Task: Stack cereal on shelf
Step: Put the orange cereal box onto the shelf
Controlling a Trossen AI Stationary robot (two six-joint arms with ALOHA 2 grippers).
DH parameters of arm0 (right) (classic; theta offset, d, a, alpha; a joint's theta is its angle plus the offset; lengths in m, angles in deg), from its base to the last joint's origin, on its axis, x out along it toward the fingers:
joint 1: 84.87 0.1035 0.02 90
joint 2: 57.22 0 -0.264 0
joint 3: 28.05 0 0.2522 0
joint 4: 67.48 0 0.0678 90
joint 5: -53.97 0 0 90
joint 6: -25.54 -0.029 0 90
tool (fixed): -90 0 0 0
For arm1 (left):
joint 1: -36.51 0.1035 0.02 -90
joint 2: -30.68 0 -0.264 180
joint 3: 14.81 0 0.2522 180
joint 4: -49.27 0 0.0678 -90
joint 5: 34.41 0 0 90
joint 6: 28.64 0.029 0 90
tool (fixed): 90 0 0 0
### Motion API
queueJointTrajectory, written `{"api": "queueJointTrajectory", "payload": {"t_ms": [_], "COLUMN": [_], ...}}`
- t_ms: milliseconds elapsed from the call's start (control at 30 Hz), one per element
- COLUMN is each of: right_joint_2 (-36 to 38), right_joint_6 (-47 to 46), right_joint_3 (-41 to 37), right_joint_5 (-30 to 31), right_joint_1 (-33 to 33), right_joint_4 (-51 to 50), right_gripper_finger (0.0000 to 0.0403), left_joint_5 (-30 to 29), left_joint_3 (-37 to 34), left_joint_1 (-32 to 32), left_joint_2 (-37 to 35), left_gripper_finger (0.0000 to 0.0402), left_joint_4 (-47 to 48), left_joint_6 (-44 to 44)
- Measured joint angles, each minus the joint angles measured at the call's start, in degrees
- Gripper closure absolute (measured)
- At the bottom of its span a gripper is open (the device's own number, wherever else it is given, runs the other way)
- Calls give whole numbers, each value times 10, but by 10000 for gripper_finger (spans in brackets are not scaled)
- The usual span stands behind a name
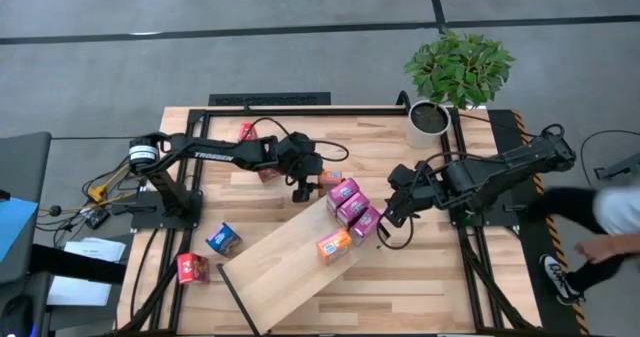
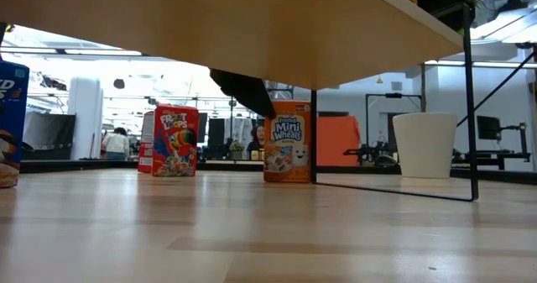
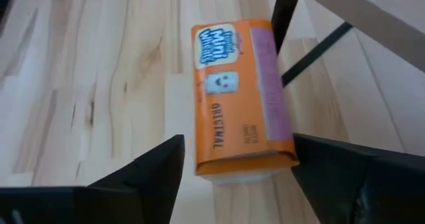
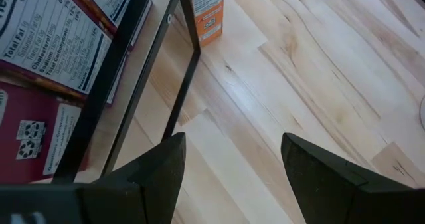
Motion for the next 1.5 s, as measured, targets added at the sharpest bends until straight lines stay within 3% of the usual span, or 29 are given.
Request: {"api": "queueJointTrajectory", "payload": {"t_ms": [333,533,700,967,1167,1300,1500], "right_joint_2": [0,0,0,0,0,0,0], "right_joint_6": [0,0,0,9,11,11,17], "right_joint_3": [0,0,0,0,0,0,0], "right_joint_5": [0,0,1,2,2,2,2], "right_joint_1": [0,0,0,0,0,0,0], "right_joint_4": [0,0,0,0,-1,0,0], "right_gripper_finger": [128,128,128,128,128,128,128], "left_joint_5": [-22,-48,-50,-115,-165,-157,-92], "left_joint_3": [0,0,27,69,97,99,99], "left_joint_1": [0,0,0,0,-11,-32,-81], "left_joint_2": [0,-1,-31,-148,-265,-351,-463], "left_gripper_finger": [236,246,245,245,244,244,244], "left_joint_4": [-2,-4,64,208,345,386,380], "left_joint_6": [-19,-43,-61,-69,-139,-212,-340]}}
